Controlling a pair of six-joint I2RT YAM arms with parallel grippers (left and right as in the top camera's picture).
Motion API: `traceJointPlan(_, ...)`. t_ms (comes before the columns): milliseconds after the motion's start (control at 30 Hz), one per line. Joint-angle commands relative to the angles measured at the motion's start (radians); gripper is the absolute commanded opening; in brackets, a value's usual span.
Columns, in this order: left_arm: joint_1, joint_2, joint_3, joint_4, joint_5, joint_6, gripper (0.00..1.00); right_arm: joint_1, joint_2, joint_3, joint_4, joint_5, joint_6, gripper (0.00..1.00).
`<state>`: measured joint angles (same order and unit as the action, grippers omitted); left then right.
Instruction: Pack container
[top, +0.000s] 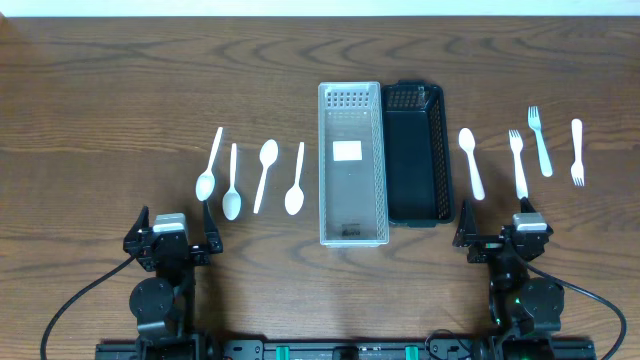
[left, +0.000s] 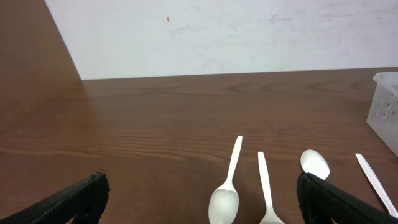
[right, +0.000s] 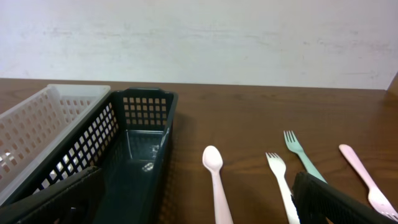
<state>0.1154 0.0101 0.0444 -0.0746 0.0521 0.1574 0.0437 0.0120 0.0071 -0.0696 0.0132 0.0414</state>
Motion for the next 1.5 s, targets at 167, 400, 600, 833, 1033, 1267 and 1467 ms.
traceJointPlan(167,0.004,-0.006,-0.031,-0.013,-0.001,0.01,0.98,0.009,-0.005,-0.002,0.032,-0.025,0.032,0.99)
traceJointPlan(400,0.004,-0.006,-0.031,-0.013,-0.001,0.01,0.98,0.006,-0.005,0.045,0.143,0.144,0.027,0.99)
traceJointPlan(600,0.004,-0.006,-0.031,-0.013,-0.001,0.01,0.98,-0.059,0.093,0.33,-0.147,0.295,0.015,0.99)
traceJointPlan(833,0.004,-0.006,-0.031,-0.013,-0.001,0.01,0.98,-0.159,0.511,0.782,-0.658,0.059,-0.09,0.99)
traceJointPlan(1033,0.004,-0.006,-0.031,-0.013,-0.001,0.01,0.98,-0.215,0.939,1.22,-1.067,-0.052,-0.152,0.99)
traceJointPlan(1267,0.004,-0.006,-0.031,-0.013,-0.001,0.01,0.98,-0.22,1.269,1.524,-1.276,0.026,-0.167,0.99)
traceJointPlan(1467,0.004,-0.006,-0.031,-0.013,-0.001,0.01,0.98,-0.224,1.471,1.56,-1.283,0.043,-0.174,0.99)
